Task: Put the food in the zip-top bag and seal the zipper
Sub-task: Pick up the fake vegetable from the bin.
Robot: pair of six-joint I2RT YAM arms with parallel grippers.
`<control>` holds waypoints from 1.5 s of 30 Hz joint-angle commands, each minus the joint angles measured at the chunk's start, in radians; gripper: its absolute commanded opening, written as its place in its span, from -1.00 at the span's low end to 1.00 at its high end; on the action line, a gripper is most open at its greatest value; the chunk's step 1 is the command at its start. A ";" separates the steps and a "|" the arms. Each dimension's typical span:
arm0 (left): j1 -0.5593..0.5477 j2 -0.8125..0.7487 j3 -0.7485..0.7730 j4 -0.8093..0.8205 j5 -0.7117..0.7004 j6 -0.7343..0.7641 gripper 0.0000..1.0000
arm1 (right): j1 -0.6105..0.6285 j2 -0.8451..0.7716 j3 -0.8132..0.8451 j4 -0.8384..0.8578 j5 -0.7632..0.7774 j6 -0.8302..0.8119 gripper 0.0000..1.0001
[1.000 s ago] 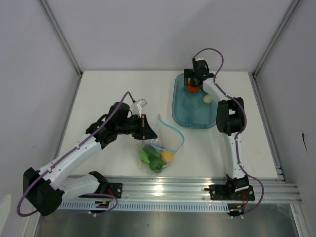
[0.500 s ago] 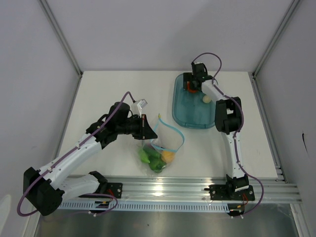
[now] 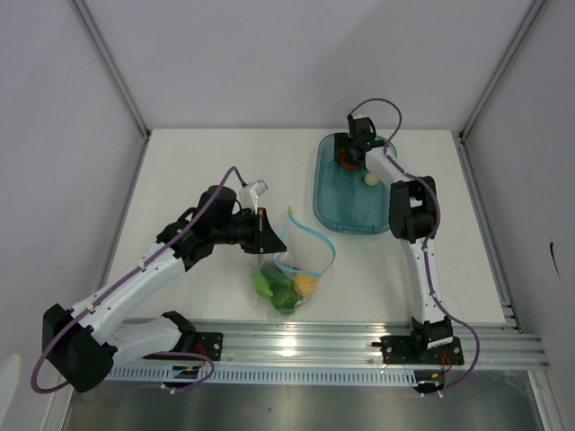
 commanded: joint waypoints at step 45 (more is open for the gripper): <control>0.007 -0.039 0.046 -0.059 -0.053 0.013 -0.99 | 0.312 -1.187 -0.872 -0.141 -0.285 0.107 -0.88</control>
